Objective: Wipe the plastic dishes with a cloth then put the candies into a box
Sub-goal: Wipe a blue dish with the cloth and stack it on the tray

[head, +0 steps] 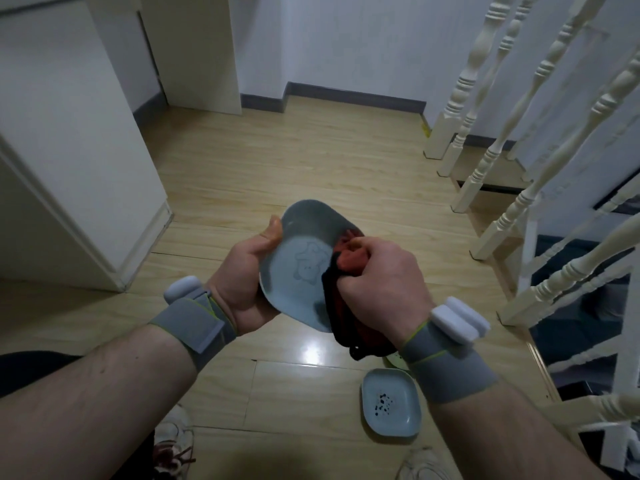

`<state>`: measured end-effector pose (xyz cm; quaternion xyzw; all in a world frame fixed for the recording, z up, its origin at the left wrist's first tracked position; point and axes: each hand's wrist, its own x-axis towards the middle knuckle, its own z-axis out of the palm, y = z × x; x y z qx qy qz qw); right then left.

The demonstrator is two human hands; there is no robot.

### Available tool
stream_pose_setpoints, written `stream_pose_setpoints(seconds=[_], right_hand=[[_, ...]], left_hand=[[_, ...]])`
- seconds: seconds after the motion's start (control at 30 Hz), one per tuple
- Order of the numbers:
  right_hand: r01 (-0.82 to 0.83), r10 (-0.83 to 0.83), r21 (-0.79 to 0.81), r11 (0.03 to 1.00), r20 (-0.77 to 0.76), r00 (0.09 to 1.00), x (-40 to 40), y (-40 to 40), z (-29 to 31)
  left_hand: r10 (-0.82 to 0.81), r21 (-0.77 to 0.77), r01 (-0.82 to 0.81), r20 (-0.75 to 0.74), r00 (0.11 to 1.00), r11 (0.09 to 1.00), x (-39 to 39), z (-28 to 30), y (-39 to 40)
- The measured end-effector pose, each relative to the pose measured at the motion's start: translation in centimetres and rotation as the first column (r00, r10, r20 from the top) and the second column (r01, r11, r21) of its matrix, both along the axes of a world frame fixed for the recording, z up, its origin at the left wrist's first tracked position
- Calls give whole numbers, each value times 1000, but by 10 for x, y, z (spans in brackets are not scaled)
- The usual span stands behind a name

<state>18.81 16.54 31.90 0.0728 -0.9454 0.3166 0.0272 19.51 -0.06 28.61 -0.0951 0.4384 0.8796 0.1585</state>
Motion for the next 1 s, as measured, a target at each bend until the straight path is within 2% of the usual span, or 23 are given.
stream_pose_setpoints(seconds=[0.1, 0.23, 0.3, 0.4, 0.5, 0.63, 0.73, 0.83, 0.9, 1.0], right_hand=[[-76, 77, 12, 997, -41, 996, 4, -10, -13], [-311, 296, -92, 946, -148, 944, 14, -25, -19], [-420, 407, -150, 895, -113, 907, 18, -26, -16], [-484, 498, -177, 857, 47, 866, 26, -25, -5], [-473, 468, -15, 881, 181, 865, 27, -21, 11], [-386, 320, 199, 901, 295, 900, 25, -10, 27], [-222, 165, 306, 926, 203, 965, 20, -5, 21], [-81, 56, 340, 937, 83, 995, 9, -5, 9], [-95, 92, 319, 943, 25, 995, 8, -10, 3], [-280, 294, 235, 931, -26, 956, 14, -20, -5]], left_hand=[[-43, -25, 43, 4, 999, 999, 4, -1, 7], [-57, 8, 57, 69, 996, 998, 5, -4, 7], [-17, 25, 15, 97, 995, 1000, 3, -4, 5], [19, 2, -19, 79, 997, 1000, 2, -3, 2], [0, 18, -1, 70, 998, 1000, 2, 0, 5], [-6, 12, 6, 21, 1000, 1000, -3, 7, 4], [-30, 1, 30, 4, 1000, 1000, -1, 5, 4], [-97, -33, 97, 19, 995, 995, 2, 3, 9], [-116, -48, 117, 19, 993, 992, 2, 3, 13], [-115, -47, 118, 53, 992, 992, 3, -1, 16]])
